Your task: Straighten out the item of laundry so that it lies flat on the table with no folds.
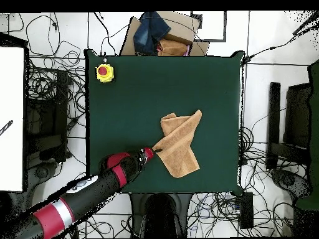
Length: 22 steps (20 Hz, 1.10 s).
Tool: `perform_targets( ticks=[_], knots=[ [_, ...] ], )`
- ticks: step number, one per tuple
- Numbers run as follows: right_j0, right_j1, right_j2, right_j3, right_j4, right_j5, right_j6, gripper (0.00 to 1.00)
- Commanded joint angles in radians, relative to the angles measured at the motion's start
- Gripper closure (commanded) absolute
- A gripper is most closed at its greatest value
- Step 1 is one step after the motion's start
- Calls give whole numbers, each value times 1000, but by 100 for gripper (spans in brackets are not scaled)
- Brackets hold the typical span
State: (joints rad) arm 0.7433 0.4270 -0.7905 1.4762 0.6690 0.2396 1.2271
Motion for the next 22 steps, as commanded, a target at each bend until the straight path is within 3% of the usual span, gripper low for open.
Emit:
perform_targets(
  ticks=[1,22],
  knots=[
    [-6,127,63,-184,105,38,387,0],
    [-38,159,69,-200,83,-74,368,0]
  ],
)
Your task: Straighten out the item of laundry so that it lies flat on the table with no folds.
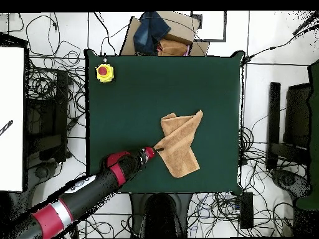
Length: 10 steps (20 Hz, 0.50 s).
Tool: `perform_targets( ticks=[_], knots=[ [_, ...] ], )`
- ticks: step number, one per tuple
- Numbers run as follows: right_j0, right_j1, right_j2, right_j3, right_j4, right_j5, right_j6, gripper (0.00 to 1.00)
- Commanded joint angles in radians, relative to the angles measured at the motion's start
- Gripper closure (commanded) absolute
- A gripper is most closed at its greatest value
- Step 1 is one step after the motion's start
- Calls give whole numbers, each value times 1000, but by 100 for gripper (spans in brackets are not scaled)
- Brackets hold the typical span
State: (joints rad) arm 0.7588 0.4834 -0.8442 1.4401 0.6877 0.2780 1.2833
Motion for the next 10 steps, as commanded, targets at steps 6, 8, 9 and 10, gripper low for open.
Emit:
perform_targets(
  ticks=[6,8,9,10],
  knots=[
    [-60,83,139,-151,58,-109,307,0],
    [-63,74,145,-145,55,-110,305,0],
    [-66,69,150,-141,53,-111,303,0],
    [-66,64,153,-136,51,-112,302,0]
  ],
)
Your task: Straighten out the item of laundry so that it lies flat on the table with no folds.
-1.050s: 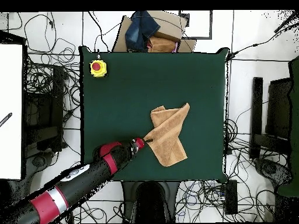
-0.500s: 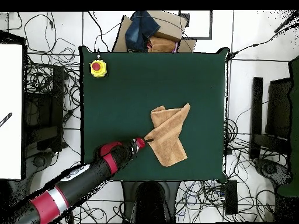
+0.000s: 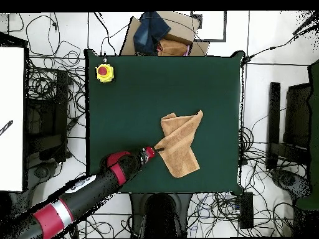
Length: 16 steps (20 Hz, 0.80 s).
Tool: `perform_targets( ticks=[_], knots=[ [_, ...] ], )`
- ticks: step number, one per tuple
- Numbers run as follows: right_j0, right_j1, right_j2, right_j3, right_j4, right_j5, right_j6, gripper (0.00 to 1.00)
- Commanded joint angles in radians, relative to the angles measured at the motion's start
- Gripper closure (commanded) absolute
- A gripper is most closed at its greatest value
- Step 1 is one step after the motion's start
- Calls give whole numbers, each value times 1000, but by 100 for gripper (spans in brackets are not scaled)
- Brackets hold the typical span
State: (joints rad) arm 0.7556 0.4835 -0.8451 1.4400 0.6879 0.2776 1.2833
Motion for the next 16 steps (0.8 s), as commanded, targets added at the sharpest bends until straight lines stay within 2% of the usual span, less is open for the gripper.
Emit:
perform_targets(
  ticks=[1,16],
  knots=[
    [-64,59,157,-131,47,-114,298,0],
    [-45,41,155,-86,41,-129,310,0]
  ],
)
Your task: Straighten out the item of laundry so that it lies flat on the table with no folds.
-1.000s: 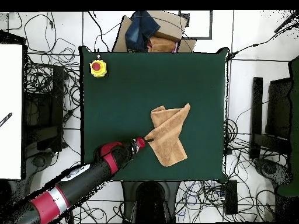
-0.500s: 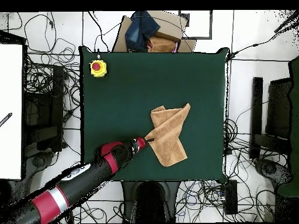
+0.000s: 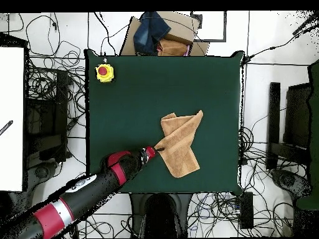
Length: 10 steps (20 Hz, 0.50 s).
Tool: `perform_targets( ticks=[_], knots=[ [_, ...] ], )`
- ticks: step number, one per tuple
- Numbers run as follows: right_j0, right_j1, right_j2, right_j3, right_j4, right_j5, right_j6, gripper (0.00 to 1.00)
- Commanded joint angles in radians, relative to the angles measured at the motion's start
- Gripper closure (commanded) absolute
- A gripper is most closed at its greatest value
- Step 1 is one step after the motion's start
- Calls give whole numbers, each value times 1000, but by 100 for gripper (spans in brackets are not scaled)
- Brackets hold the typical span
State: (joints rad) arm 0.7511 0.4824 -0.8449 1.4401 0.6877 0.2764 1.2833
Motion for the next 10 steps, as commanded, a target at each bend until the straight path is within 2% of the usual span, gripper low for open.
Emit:
perform_targets(
  ticks=[1,10],
  knots=[
    [-38,44,154,-85,44,-130,314,0],
    [-15,50,131,-72,48,-140,327,0]
  ],
)
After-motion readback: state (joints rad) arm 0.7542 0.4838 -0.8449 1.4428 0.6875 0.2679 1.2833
